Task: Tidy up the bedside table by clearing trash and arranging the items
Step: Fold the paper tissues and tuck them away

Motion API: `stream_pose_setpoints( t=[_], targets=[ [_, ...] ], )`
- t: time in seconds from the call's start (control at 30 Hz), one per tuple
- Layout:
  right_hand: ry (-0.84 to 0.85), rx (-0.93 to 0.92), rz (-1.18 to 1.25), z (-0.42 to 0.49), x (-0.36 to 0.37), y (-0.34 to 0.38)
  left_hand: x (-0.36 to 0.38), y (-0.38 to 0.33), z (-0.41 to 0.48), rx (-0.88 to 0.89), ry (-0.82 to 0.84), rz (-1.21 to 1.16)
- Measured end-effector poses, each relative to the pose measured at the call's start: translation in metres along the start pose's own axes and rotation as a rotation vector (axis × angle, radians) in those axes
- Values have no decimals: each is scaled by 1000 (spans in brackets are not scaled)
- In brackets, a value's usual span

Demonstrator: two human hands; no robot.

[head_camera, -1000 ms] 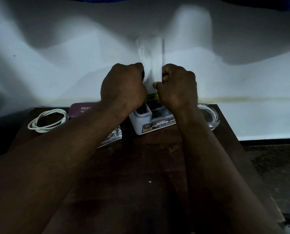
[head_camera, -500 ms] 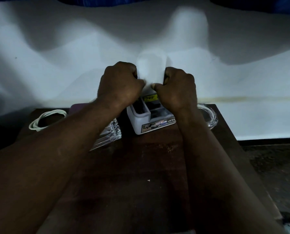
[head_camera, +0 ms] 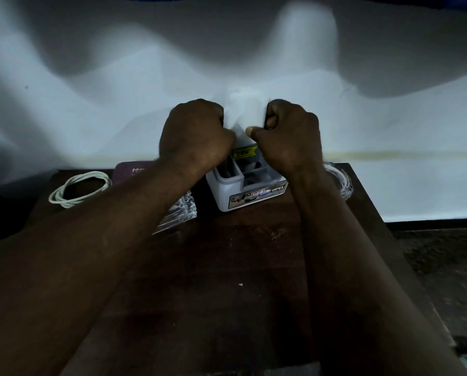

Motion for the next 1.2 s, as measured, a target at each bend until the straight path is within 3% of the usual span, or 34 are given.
stream_pose_setpoints(
  t=[0.13, 0.27, 0.47, 0.67, 0.87, 1.2],
  targets=[
    [-54, -50, 13, 2, -4, 0, -2, 3, -1, -49, 38, -21],
    [-6, -49, 10, 1, 0, -4, -2, 5, -4, -48, 67, -7],
    [33, -36, 48, -2, -7, -6, -11, -1, -17, -56, 5, -72],
    [48, -3, 69, -10, -21, -8, -15, -8, -60, 124, -7, 58],
    [200, 28, 4, -21, -38, -16, -17, -9, -69, 211, -19, 212],
    [334, -39, -43, -35, -55, -14, -23, -1, -72, 169, 17, 177]
  ],
)
Point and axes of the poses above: each hand's wrist, its own z-axis towards the middle knuckle, its own x-axis out of the palm, y = z × x, the point moved 1 cm from there along z, towards the middle knuckle, and after that the axes turned 4 degrees about -x, right-handed, at the moved point
